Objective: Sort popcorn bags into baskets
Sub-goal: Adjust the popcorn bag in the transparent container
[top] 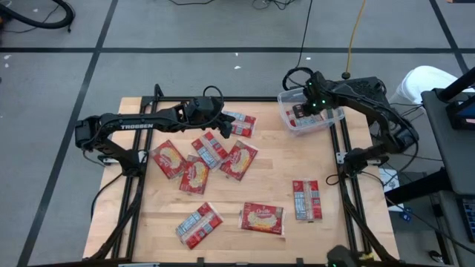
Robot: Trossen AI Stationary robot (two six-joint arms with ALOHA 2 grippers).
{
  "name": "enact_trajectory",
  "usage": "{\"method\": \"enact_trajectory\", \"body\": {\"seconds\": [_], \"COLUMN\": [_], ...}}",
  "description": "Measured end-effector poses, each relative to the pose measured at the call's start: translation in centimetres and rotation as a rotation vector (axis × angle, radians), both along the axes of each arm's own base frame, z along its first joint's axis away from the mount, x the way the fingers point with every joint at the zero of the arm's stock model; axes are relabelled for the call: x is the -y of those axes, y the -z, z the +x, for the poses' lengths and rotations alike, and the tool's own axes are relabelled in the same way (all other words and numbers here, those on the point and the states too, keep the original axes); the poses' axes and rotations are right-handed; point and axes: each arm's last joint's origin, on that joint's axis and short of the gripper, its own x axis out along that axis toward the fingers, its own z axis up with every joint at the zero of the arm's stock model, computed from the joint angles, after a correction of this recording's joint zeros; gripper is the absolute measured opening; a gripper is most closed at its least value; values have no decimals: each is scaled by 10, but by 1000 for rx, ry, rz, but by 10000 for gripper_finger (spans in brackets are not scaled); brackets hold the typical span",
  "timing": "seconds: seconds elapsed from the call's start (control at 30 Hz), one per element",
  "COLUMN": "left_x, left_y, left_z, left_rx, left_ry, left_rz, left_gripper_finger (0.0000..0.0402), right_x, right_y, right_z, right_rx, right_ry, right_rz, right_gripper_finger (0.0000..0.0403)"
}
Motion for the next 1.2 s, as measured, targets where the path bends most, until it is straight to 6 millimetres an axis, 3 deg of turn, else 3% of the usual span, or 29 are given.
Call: {"method": "enact_trajectory", "body": {"seconds": [0.33,0.53,0.63,0.73,0.97,1.2], "left_x": [1,5,5,5,5,5], "left_y": [0,0,1,1,1,1], "left_z": [0,1,1,1,1,1], "left_rx": [2,7,6,6,6,6], "left_ry": [3,5,8,8,8,7], "left_rz": [-21,-35,-38,-38,-38,-38], "left_gripper_finger": [26,26,26,26,26,26], "right_x": [21,29,32,33,34,29], "right_y": [34,48,56,62,73,74], "right_z": [10,15,17,17,17,14], "right_rx": [-130,-128,-152,-172,-193,-170], "right_ry": [1,-6,-24,-40,-55,-29], "right_rz": [44,34,47,56,57,40], "right_gripper_finger": [218,252,236,194,23,1]}}
